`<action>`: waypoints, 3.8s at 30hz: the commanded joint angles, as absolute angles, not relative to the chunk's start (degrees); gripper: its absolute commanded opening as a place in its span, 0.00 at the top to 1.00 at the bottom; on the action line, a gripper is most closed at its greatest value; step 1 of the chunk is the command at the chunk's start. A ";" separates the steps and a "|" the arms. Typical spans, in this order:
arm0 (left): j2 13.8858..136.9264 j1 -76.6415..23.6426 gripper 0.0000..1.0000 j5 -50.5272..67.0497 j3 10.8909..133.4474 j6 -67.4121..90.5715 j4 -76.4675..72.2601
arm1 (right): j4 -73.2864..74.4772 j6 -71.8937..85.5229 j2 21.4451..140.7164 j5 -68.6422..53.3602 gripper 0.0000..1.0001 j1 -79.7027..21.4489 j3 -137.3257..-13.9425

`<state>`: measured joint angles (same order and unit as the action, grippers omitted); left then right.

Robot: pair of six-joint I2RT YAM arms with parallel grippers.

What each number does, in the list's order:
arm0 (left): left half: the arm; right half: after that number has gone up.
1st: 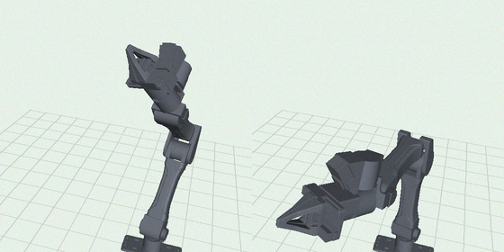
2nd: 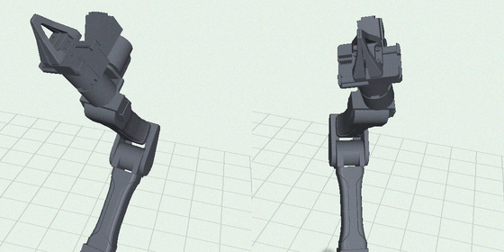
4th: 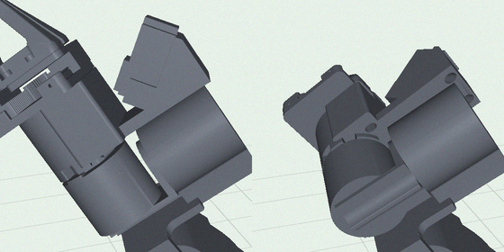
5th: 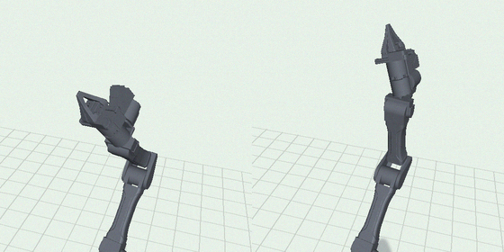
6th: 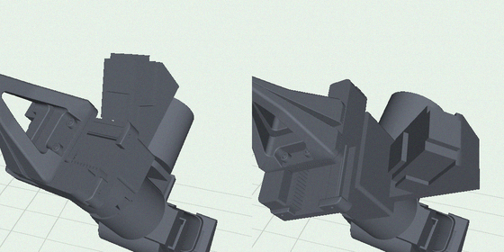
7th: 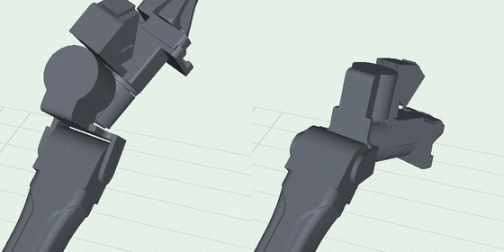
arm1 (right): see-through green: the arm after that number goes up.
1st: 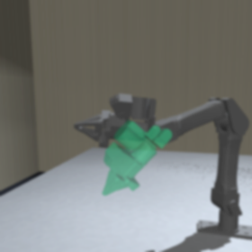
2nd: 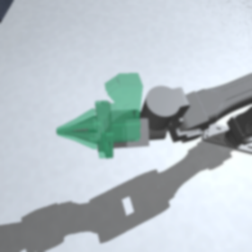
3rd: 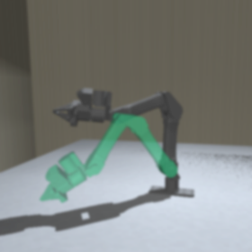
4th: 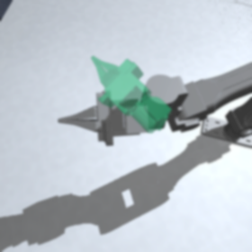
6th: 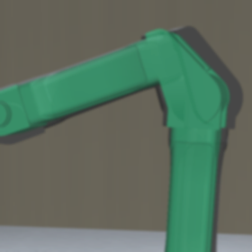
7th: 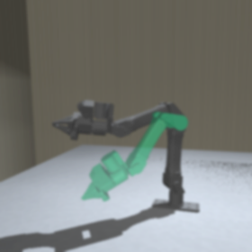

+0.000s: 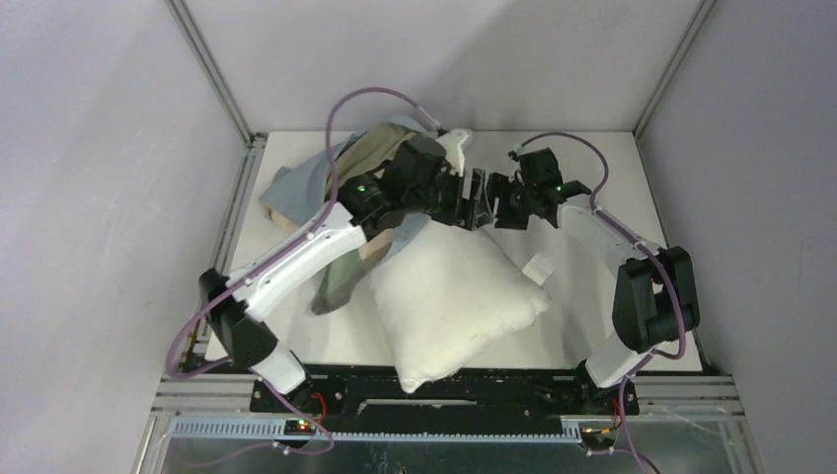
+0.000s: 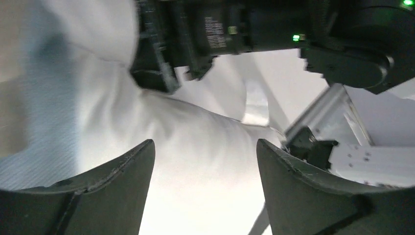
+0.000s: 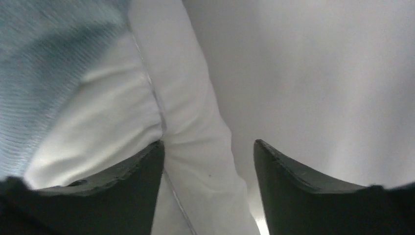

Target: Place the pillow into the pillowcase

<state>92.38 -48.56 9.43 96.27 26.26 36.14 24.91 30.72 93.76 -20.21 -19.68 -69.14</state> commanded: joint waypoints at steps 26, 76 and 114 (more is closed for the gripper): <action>82.22 -49.20 0.99 -14.88 85.13 16.45 39.14 | 37.87 42.90 58.34 20.53 0.09 -51.98 -44.69; 93.08 -49.17 1.00 5.37 101.99 31.98 29.60 | -10.13 55.95 58.21 -20.75 0.91 -24.18 -34.14; 76.40 -24.68 1.00 5.57 45.60 51.64 3.03 | 46.92 19.20 104.88 -0.26 0.63 -46.64 -116.64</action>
<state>81.60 -26.26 9.15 52.82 50.15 11.22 46.44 21.96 110.67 -6.02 -43.55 -113.16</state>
